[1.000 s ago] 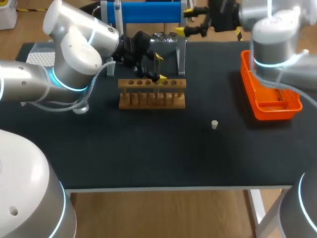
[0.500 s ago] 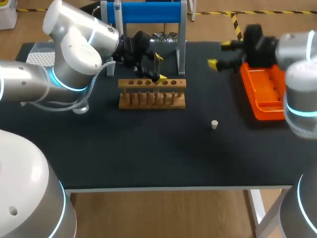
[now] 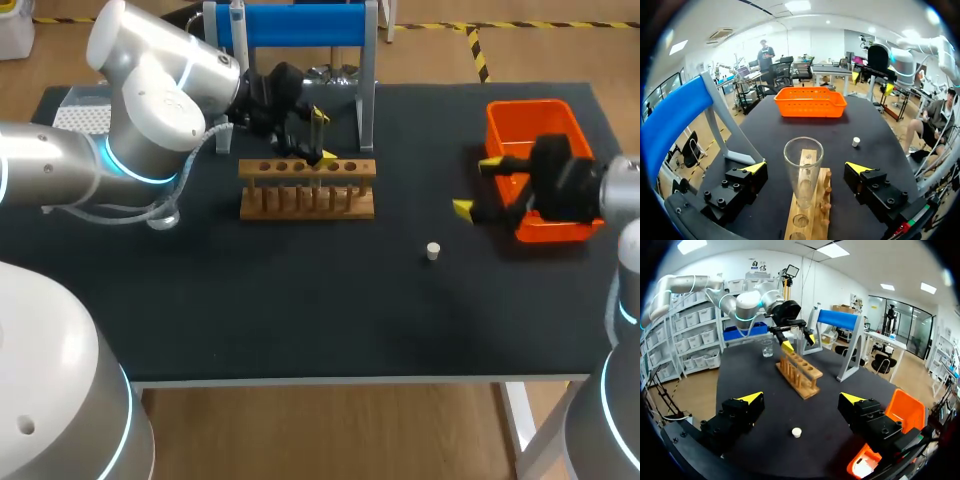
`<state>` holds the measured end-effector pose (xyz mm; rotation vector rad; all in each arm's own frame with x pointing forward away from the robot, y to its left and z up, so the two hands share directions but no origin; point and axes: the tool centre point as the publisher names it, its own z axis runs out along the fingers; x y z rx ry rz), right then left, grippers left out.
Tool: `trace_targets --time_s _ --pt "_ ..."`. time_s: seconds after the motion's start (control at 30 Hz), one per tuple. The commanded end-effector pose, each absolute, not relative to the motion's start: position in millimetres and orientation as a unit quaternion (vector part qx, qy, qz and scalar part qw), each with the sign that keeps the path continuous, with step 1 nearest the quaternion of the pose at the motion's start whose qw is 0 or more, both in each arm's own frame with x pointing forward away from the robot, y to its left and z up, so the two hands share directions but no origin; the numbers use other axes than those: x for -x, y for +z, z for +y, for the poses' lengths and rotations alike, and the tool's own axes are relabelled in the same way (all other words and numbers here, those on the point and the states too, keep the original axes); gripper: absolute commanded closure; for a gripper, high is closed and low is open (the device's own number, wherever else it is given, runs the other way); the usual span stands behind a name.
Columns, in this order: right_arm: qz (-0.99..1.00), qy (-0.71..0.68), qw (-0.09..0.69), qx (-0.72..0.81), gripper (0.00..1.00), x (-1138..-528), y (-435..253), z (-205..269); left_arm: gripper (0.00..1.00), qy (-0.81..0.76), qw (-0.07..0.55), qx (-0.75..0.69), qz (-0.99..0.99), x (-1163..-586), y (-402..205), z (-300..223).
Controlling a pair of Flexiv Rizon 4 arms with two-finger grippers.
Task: Invert the test tube, pick up the pipette, mount the tip to pipette, aspirate from beaker and dispense into the tube, eject the tip, return the pipette, and cap with the stopper.
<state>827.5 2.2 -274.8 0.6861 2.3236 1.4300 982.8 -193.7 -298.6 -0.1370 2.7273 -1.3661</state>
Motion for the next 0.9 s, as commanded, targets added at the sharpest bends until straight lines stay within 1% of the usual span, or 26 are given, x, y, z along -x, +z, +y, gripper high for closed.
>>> trace_targets --time_s 0.03,0.23,0.6,0.9 --pt "0.814 0.501 0.167 -0.242 0.00 -802 -286 -5 0.00 -0.446 0.043 0.045 0.893 -983 -298 -194" --pt "0.818 0.497 0.153 -0.246 0.00 -792 -315 -3 0.00 -0.446 0.043 0.045 0.893 -983 -298 -194" --pt "0.813 0.495 0.155 -0.264 0.00 -793 -363 9 0.00 -0.446 0.043 0.045 0.893 -983 -298 -194" --pt "0.818 0.485 0.159 -0.265 0.00 -800 -385 23 0.00 -0.446 0.043 0.045 0.893 -983 -298 -194"
